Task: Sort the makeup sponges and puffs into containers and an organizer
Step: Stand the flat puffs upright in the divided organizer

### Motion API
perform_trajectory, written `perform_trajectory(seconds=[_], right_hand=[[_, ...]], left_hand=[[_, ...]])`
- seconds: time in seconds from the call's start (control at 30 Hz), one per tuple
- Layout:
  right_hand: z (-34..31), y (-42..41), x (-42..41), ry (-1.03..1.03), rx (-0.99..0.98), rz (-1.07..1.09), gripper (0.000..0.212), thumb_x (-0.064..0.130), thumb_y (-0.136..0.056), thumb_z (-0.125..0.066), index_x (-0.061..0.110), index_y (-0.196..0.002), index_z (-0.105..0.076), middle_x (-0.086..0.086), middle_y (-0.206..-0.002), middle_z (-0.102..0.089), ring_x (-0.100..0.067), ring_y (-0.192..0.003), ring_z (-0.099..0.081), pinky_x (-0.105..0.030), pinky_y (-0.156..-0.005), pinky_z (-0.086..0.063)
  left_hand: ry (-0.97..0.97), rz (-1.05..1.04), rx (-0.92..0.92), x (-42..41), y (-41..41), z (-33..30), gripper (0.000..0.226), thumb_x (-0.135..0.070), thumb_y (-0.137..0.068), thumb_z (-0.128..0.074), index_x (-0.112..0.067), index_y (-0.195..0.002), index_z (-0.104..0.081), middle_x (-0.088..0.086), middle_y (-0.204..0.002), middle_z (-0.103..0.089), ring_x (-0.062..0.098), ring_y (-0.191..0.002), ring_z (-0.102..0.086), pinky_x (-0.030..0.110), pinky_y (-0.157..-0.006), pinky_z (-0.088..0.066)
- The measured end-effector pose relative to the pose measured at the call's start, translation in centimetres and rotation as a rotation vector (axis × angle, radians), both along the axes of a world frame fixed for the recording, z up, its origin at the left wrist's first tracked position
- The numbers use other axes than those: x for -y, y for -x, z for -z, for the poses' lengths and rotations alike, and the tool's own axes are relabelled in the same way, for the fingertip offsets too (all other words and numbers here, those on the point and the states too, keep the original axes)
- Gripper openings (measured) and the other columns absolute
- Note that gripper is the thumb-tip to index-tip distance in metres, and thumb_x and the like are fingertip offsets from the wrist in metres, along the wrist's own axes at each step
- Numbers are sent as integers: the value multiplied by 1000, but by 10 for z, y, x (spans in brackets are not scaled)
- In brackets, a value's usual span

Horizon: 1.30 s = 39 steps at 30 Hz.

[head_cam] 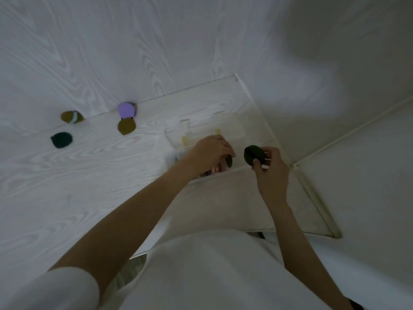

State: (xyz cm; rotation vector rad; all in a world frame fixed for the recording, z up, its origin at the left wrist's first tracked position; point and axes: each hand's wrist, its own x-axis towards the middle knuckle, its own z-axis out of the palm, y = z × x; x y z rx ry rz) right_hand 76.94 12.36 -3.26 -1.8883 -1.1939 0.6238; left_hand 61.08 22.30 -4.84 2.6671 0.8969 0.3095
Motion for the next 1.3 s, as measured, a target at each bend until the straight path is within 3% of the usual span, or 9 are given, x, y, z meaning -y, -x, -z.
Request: perform_trajectory(seconds=[0.13, 0.27, 0.4, 0.57, 0.73, 0.87, 1.03, 1.17, 1.3], right_hand=[[5, 5, -9, -25, 31, -3, 16, 5, -85, -63, 6, -99, -55, -8, -98, -58, -20, -86, -58, -29, -68, -54], [11, 16, -19, 11, 148, -19, 21, 23, -84, -67, 10, -95, -55, 0, -84, -58, -17, -74, -54, -31, -62, -42], [15, 30, -27, 51, 386, -34, 20, 27, -81, -69, 13, -87, -56, -1, -79, -59, -20, -76, -49, -29, -59, -32], [28, 37, -32, 76, 659, -59, 20, 21, -65, -81, 14, -72, -64, -9, -95, -61, -29, -81, -53, -31, -66, -34], [32, 32, -26, 83, 599, -149, 6, 20, -70, -78, 18, -73, -74, -11, -109, -62, -34, -93, -54, -35, -71, -38], [34, 33, -19, 86, 610, -181, 7, 17, -75, -69, 18, -77, -76, -10, -114, -62, -35, -99, -52, -36, -74, -37], [39, 32, -18, 96, 652, -194, 21, 21, -79, -55, 13, -78, -74, -9, -117, -62, -33, -101, -51, -34, -77, -29], [33, 32, -16, 8, 636, -203, 25, 21, -81, -48, 11, -88, -70, -10, -114, -63, -35, -102, -54, -38, -77, -41], [18, 46, -20, -84, 593, -264, 28, 24, -84, -43, 14, -91, -69, -8, -115, -62, -32, -108, -50, -38, -79, -40]], left_hand=[[15, 65, -224, -3, 5, 1, 31, -11, -92, -48, -22, -116, -63, 0, -117, -65, 19, -113, -54, 30, -98, -29], [-92, 102, -127, -3, 14, 5, 20, -16, -87, -52, -16, -100, -67, 3, -101, -71, 20, -100, -63, 37, -102, -34], [-146, 111, -47, -3, 18, 12, 29, -27, -84, -44, -17, -85, -71, 2, -97, -72, 22, -99, -65, 38, -93, -43], [-161, 26, 31, -3, 19, 13, 27, -31, -83, -48, -22, -86, -73, 3, -98, -66, 27, -96, -60, 40, -93, -41], [-102, -37, 71, 0, 22, 19, 21, -32, -82, -55, -24, -87, -74, 3, -101, -64, 28, -99, -57, 45, -95, -39], [-21, -64, 60, 3, 24, 22, 13, -24, -80, -68, -23, -93, -71, 2, -111, -63, 26, -108, -56, 50, -101, -35], [63, -165, 177, 13, 31, 21, 31, -34, -85, -48, -18, -103, -68, 2, -108, -66, 24, -107, -56, 38, -92, -40], [80, -308, 337, 24, 54, 13, 30, -32, -88, -46, -16, -104, -67, 2, -102, -68, 20, -99, -58, 29, -88, -41], [140, -551, 446, 38, 95, 2, 31, -37, -91, -44, -20, -104, -67, -4, -100, -70, 14, -91, -63, 28, -78, -49]])
